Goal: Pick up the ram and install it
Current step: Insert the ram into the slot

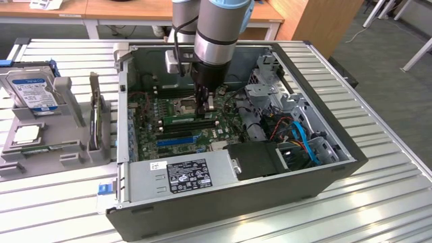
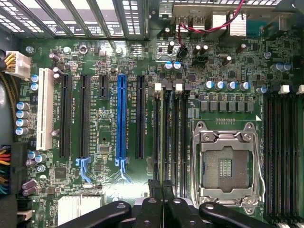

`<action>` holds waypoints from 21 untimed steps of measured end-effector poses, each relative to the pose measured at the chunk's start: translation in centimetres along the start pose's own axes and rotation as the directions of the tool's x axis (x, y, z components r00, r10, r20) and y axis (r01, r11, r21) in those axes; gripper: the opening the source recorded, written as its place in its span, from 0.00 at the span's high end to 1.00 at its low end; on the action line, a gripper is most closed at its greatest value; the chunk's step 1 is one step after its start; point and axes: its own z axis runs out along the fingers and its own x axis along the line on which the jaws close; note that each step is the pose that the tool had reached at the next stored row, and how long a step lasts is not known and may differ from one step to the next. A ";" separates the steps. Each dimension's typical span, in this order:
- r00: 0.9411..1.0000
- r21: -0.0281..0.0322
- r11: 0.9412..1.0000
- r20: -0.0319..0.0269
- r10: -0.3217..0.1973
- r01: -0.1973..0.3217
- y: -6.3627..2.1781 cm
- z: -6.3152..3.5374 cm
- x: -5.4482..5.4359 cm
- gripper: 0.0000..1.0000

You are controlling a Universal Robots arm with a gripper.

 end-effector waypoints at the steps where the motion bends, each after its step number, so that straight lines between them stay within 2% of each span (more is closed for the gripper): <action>1: 1.000 0.000 1.000 0.000 0.000 0.000 0.00 0.01 0.0 0.88; 13: 1.000 0.000 1.000 0.000 0.000 0.000 0.00 0.02 0.1 0.88; 21: 1.000 0.000 1.000 0.000 0.000 0.000 -0.02 0.40 0.1 0.88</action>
